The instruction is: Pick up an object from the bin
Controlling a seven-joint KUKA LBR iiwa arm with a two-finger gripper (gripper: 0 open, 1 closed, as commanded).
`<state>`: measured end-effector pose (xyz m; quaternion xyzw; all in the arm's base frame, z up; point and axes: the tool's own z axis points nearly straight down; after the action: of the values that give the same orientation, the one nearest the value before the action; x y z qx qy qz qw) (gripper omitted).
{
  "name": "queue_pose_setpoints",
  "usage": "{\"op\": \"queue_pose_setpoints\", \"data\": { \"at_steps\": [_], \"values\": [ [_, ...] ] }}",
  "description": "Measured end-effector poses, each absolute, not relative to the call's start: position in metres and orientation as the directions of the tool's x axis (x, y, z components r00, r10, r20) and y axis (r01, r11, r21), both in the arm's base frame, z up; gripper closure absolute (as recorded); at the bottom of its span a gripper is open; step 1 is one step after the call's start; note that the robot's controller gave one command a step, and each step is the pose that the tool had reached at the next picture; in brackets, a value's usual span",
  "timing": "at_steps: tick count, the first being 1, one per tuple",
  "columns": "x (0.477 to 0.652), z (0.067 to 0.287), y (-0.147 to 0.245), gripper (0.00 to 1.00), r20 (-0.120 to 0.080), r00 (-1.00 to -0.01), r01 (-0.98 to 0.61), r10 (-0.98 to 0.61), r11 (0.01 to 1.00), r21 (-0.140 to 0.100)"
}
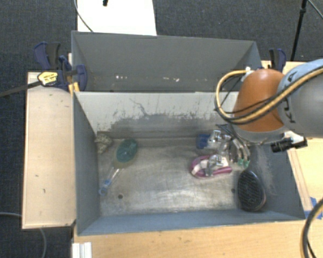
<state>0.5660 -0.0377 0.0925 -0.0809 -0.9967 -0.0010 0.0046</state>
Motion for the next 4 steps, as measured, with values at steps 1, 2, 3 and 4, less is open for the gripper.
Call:
{"op": "queue_pose_setpoints", "data": {
  "at_steps": [1,2,3,4],
  "values": [
    [0.579,0.089,-0.013,1.00,-0.005,-0.988,0.152,0.152,0.988,0.010],
    [0.574,0.090,-0.047,1.00,-0.039,-0.995,0.092,0.092,0.996,-0.004],
    [0.568,0.084,-0.047,0.00,-0.014,-0.995,0.095,0.095,0.995,-0.002],
    [0.563,0.085,-0.047,1.00,0.015,-0.996,0.093,0.093,0.996,-0.002]
  ]
}}
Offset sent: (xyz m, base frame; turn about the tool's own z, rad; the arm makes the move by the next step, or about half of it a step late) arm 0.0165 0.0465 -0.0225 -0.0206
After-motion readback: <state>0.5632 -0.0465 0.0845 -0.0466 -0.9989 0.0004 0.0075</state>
